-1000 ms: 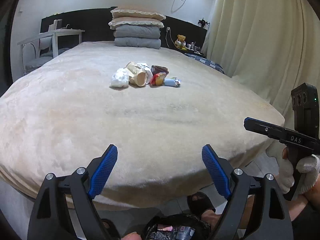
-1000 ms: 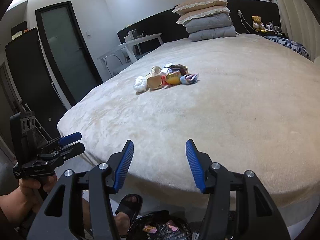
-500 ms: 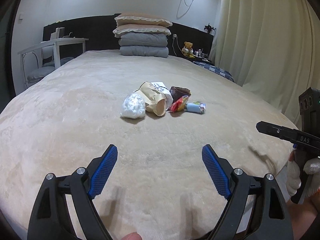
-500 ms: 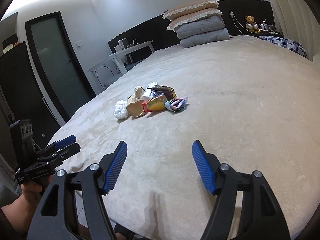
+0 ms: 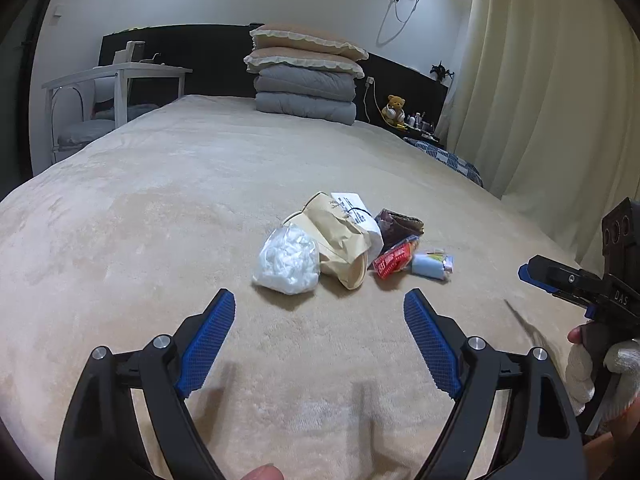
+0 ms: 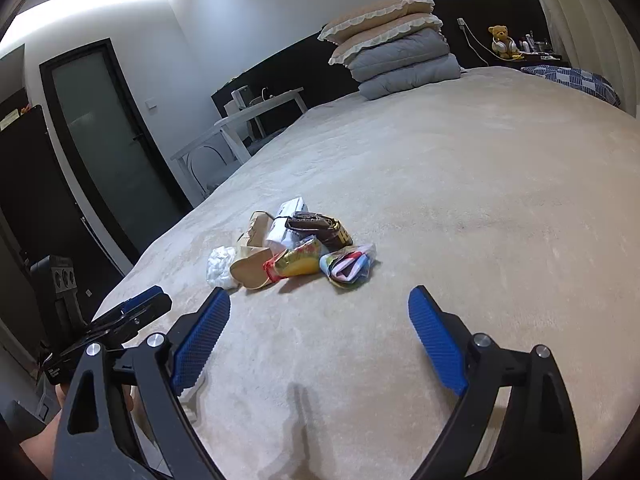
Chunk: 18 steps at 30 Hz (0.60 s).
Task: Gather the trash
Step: 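Raise both tools back toward the trash pile on the bed, then grasp the white plastic bag with the left tool while the right tool grasps the colorful wrapper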
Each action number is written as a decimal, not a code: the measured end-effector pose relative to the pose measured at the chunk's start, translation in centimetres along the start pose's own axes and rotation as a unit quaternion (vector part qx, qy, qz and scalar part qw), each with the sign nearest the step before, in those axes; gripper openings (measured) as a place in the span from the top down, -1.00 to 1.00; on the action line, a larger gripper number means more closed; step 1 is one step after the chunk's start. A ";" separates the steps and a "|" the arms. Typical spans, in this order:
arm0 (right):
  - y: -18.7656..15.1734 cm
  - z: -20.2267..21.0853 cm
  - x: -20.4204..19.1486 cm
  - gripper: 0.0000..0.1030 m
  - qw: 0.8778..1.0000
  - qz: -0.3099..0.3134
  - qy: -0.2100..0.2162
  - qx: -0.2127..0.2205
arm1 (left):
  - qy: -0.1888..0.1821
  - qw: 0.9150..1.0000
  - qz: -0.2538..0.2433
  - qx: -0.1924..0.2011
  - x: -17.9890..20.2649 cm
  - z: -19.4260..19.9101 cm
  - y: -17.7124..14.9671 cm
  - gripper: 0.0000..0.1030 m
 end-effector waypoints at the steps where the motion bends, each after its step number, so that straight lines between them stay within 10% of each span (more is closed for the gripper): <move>1: 0.2 -0.5 0.0 -0.77 1.000 0.001 0.000 -0.005 | 0.001 1.000 0.001 -0.001 -0.2 -0.3 0.2 -0.63; 18: 2.7 -7.6 -0.3 -0.77 0.994 0.055 -0.059 -0.075 | 0.022 0.998 0.012 -0.063 -3.2 -6.2 1.8 -0.63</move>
Point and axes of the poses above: each gripper's, at about its wrist camera, not at the fingertips, and z roughly against the way its jaws point, x to its right, y to its top, the point moved 3 cm from there along -z, roughly the way its jaws point, and after that the axes turned 6 degrees about -y, right-handed, at the moved point
